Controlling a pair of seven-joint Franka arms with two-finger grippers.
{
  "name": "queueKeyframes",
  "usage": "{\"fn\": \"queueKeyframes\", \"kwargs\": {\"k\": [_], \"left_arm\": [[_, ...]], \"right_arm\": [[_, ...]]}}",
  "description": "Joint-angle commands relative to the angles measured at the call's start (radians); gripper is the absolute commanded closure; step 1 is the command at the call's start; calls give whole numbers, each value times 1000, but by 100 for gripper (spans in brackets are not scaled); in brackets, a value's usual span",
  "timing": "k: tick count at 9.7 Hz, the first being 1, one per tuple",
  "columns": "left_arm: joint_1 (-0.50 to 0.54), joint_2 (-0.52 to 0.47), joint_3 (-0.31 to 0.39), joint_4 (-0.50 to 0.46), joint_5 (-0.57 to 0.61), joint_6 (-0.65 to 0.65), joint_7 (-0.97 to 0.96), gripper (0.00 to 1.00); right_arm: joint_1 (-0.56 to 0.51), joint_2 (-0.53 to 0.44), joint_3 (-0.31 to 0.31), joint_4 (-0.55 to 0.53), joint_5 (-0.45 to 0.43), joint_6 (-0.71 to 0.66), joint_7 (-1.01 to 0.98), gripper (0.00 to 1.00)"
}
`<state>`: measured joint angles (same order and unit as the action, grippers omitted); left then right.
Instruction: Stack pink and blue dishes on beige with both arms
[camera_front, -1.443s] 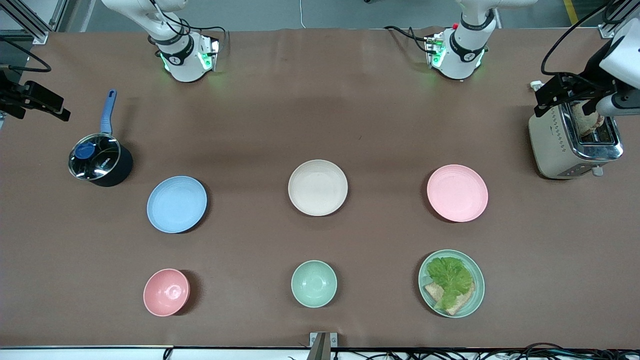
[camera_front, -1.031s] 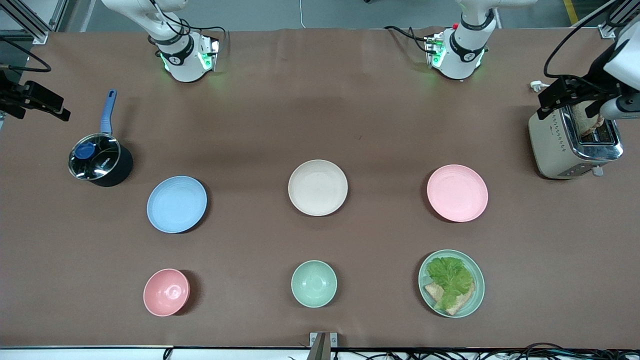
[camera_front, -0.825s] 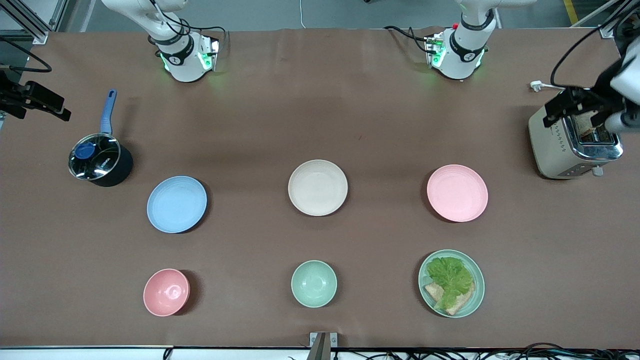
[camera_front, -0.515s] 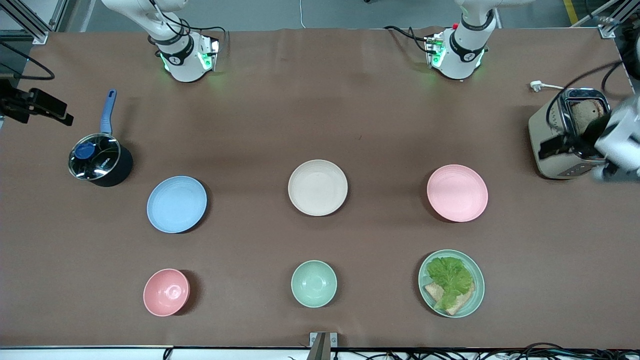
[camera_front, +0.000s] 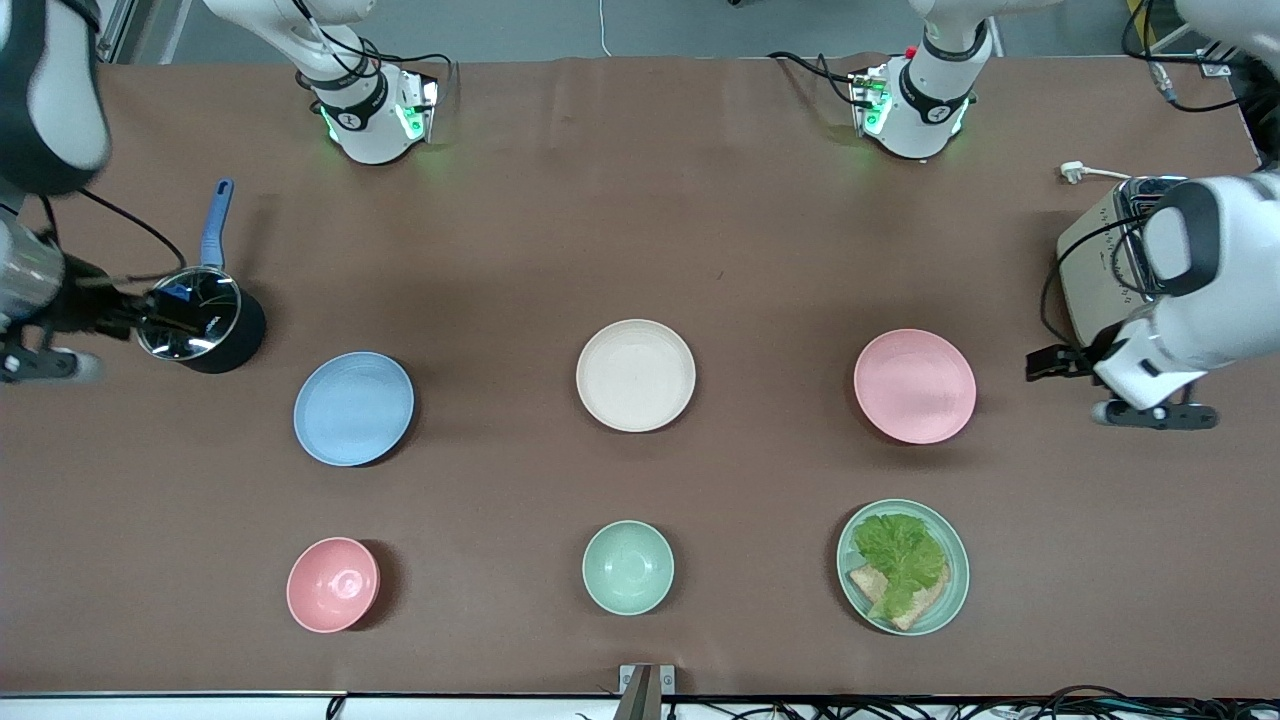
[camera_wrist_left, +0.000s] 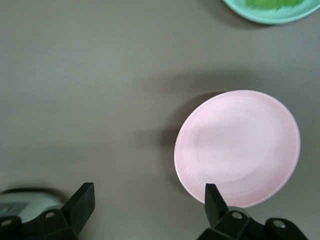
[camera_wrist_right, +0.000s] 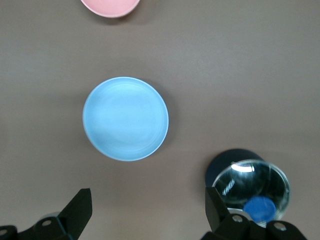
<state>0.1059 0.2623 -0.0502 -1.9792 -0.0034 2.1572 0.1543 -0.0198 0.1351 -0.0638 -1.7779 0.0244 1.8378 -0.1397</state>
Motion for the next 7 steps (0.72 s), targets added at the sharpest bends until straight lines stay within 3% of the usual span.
{"fn": "queueKeyframes", "kwargs": {"k": [1,3,5,7], "left_arm": [[3,89,-5,-50,-20,100,45,13],[5,144,-5,-58,-59,136,73,20],[0,173,-8,-58,-121,154,102,25],[5,215,-13,-56,-122,180,132,35]], "right_arm": [[-16,29,-7,-122,12,162,-69,0],[-32,122,-7,-165,25,301,-99,0],[-46,171,-7,-242,109,444,-190,0],[-48,236,-7,-250,167,511,-224,0]]}}
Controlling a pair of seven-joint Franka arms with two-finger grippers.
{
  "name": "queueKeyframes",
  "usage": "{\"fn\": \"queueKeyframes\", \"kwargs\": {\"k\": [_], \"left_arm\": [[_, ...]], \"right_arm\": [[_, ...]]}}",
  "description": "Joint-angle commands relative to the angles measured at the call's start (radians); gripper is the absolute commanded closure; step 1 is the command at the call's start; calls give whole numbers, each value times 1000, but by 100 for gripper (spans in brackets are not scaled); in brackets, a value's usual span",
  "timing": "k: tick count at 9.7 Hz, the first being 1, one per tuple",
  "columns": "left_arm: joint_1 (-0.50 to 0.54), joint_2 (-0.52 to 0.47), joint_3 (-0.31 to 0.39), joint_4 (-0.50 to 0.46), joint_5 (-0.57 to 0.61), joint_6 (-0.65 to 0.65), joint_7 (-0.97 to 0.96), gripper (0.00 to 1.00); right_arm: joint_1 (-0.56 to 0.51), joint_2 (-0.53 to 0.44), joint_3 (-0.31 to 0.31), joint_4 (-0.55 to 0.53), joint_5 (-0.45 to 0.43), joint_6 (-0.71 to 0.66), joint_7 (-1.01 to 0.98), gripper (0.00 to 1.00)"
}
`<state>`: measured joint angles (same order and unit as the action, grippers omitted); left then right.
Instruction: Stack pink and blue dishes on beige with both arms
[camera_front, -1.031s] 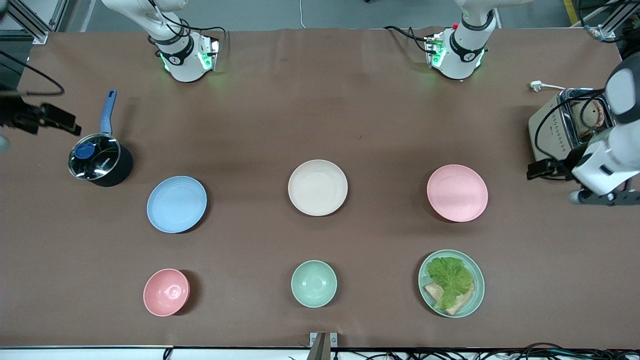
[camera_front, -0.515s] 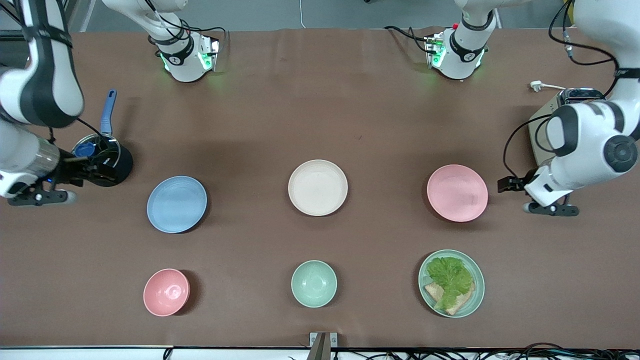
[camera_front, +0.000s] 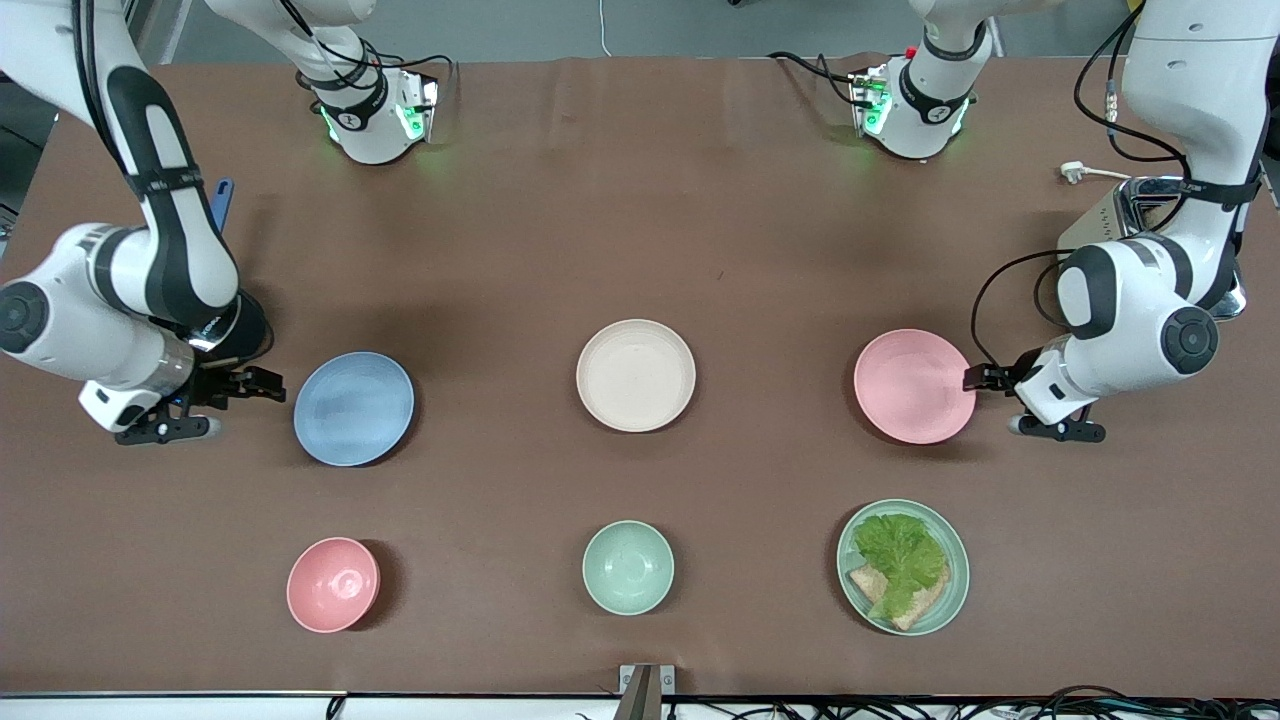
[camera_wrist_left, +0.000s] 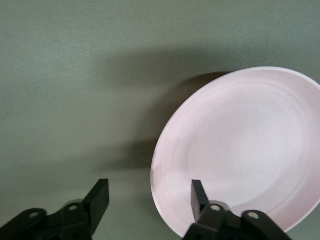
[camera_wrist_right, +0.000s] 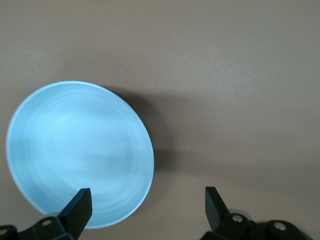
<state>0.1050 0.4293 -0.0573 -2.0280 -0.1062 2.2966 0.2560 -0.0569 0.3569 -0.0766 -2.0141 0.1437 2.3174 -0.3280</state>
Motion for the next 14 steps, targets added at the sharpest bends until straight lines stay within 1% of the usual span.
{"fn": "queueKeyframes", "kwargs": {"k": [1,2,3,4,5,6,7,8,9,10,11,12,13,14], "left_arm": [[4,57,-6,-8,-20,44,29,40],[4,66,-6,-5,-20,47,29,44],[4,84,-7,-2,-21,59,29,49],[5,92,-7,0,-21,69,31,55],[2,91,-9,2,-21,67,43,68],[4,88,-16,2,-21,67,66,80],[5,86,-21,2,-21,67,75,94],[4,82,-24,2,-23,67,75,100],[5,69,-47,3,-45,58,71,100],[8,33,-53,6,-93,26,71,100],[7,-15,-80,20,-111,-46,62,100],[7,-58,-108,32,-134,-109,40,100],[5,-93,-151,35,-167,-153,-18,100],[2,-101,-217,44,-188,-172,-129,100]], "right_arm": [[-9,31,8,-15,59,46,-37,0],[-9,49,8,-15,69,63,-49,2],[-11,72,8,-17,100,83,-90,5],[-11,89,8,-21,179,86,-147,5],[-11,96,6,-28,274,85,-222,5],[-12,111,6,-28,315,86,-279,6],[-18,120,6,-26,327,89,-307,7],[-20,120,6,-26,329,91,-310,10],[-20,123,6,-26,329,92,-312,15],[-21,125,5,-26,329,92,-316,17],[-21,132,5,-26,329,102,-318,22],[-20,137,5,-26,329,115,-318,22],[-20,139,5,-26,329,117,-319,24],[-21,148,6,-26,329,117,-319,28]]}}
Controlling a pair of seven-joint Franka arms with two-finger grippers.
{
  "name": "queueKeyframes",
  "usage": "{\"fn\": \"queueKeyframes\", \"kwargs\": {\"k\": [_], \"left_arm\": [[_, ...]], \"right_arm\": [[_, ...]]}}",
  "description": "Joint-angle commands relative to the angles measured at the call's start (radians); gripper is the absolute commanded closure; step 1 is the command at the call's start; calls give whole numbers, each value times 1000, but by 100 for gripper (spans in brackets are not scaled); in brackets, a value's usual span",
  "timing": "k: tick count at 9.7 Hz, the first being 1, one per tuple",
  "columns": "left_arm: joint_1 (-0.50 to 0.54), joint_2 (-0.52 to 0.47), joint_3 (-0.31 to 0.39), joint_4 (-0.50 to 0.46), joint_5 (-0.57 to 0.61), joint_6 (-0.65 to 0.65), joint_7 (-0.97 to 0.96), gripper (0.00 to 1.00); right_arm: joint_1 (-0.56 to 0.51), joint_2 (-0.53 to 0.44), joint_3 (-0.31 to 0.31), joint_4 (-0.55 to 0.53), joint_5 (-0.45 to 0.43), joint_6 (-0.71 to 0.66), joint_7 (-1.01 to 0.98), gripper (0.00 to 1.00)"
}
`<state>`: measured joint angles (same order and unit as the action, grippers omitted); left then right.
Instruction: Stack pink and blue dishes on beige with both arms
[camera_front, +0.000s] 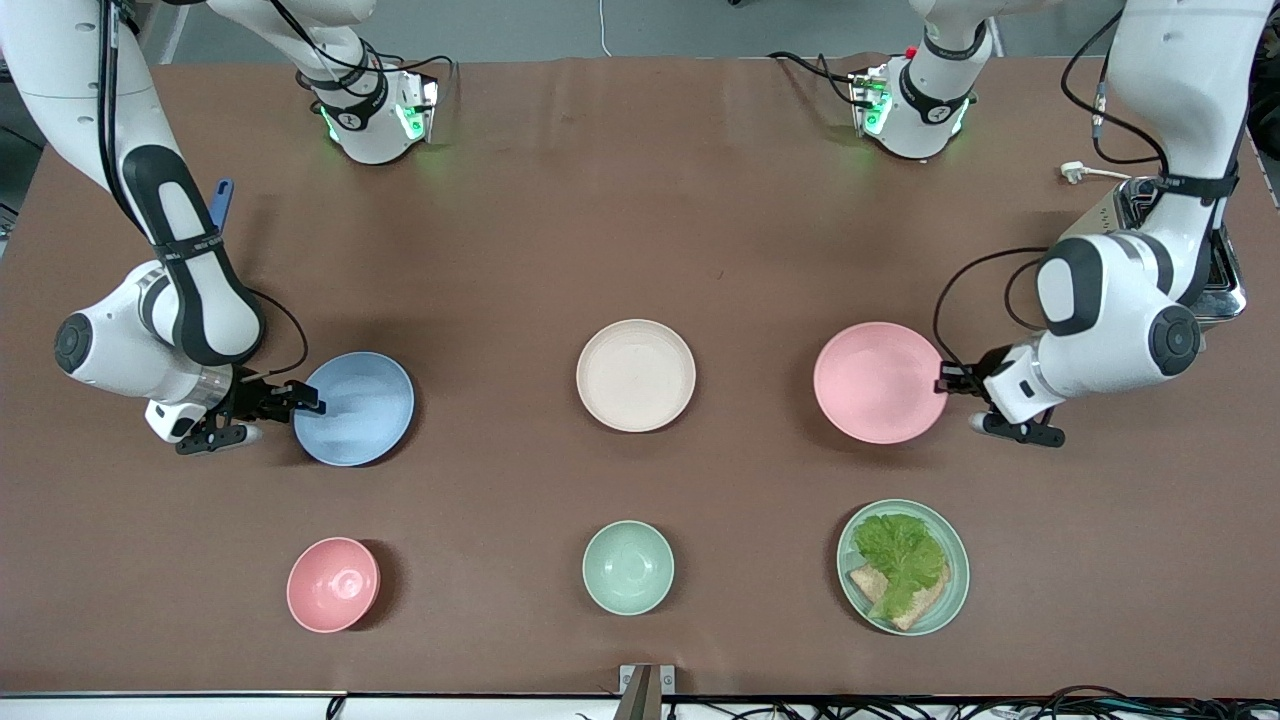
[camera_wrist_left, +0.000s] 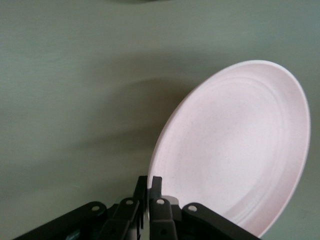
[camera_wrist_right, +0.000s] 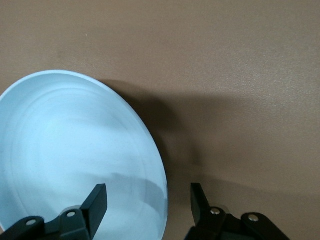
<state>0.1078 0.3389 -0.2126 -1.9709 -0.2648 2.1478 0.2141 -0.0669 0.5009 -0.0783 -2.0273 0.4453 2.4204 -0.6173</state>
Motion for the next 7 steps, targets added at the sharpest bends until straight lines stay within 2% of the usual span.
{"fn": "queueKeyframes", "kwargs": {"k": [1,2,3,5,7], "left_arm": [[-4,-9,-138,0,-33,-13,-211,100],[-20,5,-204,29,-33,0,-336,100],[-77,34,-232,46,-30,53,-445,100],[-218,98,-229,47,-19,220,-634,100],[-299,173,-225,44,-18,360,-682,100]], "right_arm": [[-11,5,8,-13,29,14,-30,33],[-11,7,8,-13,30,6,-25,44],[-11,5,8,-13,30,-3,-18,62],[-14,5,8,-7,82,-36,-16,98],[-13,4,-6,37,98,-113,-13,100]]}}
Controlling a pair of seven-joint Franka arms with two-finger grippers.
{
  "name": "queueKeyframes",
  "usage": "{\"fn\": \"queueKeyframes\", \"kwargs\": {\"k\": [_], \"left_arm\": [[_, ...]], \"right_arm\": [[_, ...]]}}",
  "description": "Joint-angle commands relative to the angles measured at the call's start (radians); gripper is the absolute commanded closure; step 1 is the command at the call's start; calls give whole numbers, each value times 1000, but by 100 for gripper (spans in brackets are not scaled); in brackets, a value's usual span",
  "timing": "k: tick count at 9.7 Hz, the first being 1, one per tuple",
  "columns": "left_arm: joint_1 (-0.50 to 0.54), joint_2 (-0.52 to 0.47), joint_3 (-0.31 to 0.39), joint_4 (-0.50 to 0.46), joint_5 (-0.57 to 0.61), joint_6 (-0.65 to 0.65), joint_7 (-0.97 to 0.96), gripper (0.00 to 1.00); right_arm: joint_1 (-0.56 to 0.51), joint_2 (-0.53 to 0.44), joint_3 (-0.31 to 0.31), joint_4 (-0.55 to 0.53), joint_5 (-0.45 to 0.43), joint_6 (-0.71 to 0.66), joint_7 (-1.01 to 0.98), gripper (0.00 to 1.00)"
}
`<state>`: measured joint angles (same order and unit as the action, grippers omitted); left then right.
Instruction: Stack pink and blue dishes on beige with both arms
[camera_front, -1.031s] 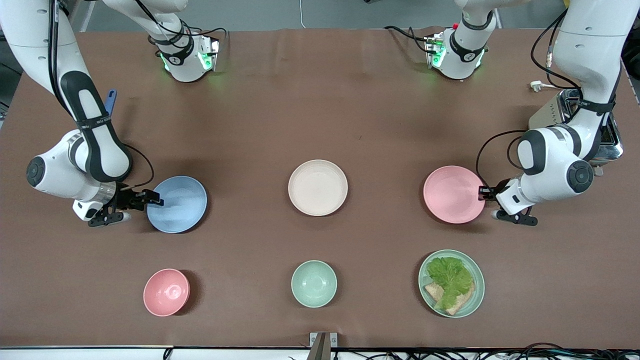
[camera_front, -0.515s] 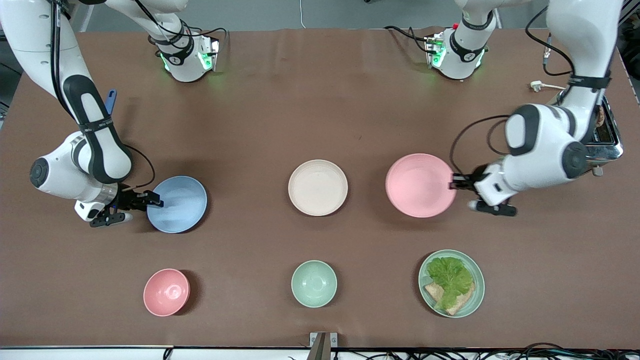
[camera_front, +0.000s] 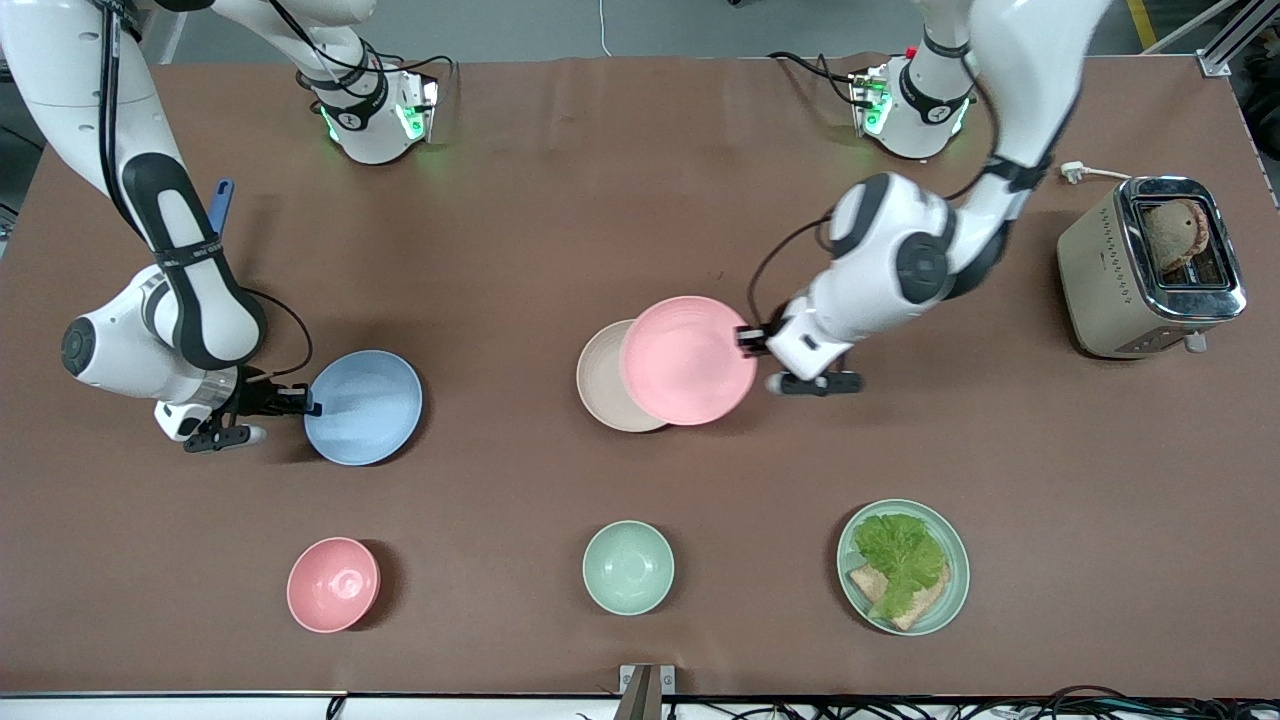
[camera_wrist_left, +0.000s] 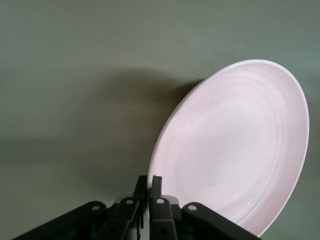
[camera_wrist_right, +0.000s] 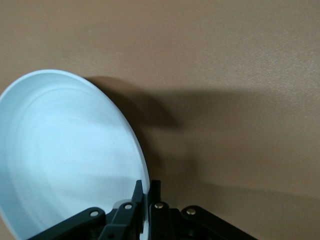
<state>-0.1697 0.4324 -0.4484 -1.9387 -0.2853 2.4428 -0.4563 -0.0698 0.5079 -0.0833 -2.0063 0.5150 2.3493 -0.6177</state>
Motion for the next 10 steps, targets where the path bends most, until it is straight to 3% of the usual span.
{"fn": "queueKeyframes", "kwargs": {"k": [1,3,6,10], "left_arm": [[-36,104,11,7,3,108,-12,100],[-53,152,11,6,3,184,-10,99],[-73,195,20,6,5,228,-7,99],[-88,221,30,14,3,246,-9,92]], "right_arm": [[-4,-9,-22,46,28,-121,-10,100],[7,-37,-70,136,25,-316,2,100],[15,-75,-73,308,14,-589,186,100],[151,-129,-26,354,13,-601,491,99]]}}
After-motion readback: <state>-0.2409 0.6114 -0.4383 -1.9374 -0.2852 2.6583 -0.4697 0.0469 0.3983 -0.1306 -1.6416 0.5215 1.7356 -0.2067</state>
